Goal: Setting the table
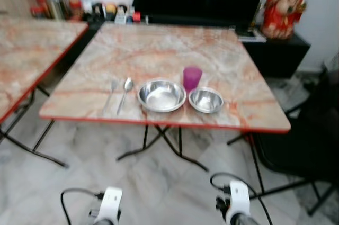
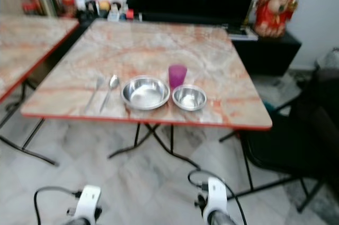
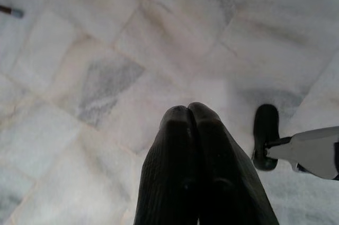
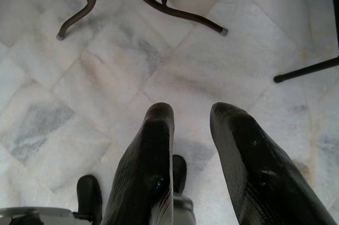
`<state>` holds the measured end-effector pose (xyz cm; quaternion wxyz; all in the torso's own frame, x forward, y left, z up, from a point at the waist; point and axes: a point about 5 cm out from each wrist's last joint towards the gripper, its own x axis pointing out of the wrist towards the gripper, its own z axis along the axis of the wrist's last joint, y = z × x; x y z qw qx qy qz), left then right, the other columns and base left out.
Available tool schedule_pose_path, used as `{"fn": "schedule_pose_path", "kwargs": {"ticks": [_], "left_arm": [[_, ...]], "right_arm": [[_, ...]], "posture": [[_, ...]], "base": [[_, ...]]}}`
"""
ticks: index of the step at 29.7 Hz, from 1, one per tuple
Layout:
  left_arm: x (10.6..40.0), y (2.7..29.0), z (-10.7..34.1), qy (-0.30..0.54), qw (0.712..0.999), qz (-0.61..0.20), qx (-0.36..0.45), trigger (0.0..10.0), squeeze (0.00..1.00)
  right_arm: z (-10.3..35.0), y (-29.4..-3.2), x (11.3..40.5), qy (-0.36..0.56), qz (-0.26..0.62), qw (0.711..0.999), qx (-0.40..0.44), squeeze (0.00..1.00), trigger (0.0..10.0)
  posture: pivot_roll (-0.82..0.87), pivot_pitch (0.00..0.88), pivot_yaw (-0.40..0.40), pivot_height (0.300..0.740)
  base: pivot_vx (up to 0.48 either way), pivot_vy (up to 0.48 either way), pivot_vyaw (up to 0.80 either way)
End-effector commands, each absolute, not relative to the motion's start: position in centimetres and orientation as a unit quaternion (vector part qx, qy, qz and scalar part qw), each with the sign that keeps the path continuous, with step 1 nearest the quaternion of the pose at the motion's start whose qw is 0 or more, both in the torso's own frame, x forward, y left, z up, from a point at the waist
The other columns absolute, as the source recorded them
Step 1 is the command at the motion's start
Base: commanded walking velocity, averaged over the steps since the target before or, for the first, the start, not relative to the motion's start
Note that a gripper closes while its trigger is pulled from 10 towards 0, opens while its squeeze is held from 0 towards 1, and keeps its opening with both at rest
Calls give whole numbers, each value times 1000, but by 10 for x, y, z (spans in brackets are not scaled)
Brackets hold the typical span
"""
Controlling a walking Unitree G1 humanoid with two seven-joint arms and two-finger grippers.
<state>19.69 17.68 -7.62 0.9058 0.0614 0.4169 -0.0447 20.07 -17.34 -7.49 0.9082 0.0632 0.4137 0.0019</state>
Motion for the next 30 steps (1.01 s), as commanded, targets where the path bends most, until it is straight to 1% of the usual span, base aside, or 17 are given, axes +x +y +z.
{"fn": "schedule_pose_path", "kwargs": {"ticks": [1, 10, 23, 27, 30], "left_arm": [[198, 176, -76, 418, 905, -44, 64, 10000, 0], [198, 173, -76, 417, 904, -50, 73, 10000, 0], [197, 177, -76, 412, 907, -45, 77, 10000, 0], [196, 184, -74, 396, 916, -11, 65, 10000, 0], [195, 200, -71, 369, 926, 56, 58, 10000, 0]], "right_arm": [[-73, -175, 204, 408, 2, 911, 60, 0, 10000], [-73, -173, 205, 408, 10, 911, 58, 0, 10000], [-73, -171, 204, 408, 24, 912, 47, 0, 10000], [-73, -169, 204, 405, 25, 913, 48, 0, 10000], [-75, -173, 200, 409, 13, 911, 52, 0, 10000]], "posture": [[-1, 0, -59, 740], [0, 0, -61, 740], [0, 0, -61, 740], [-1, 0, -60, 740], [5, 0, -63, 740]], "base": [[0, 0, 0], [0, 0, 0], [0, 0, 0], [0, 0, 0], [0, 0, 0]]}}
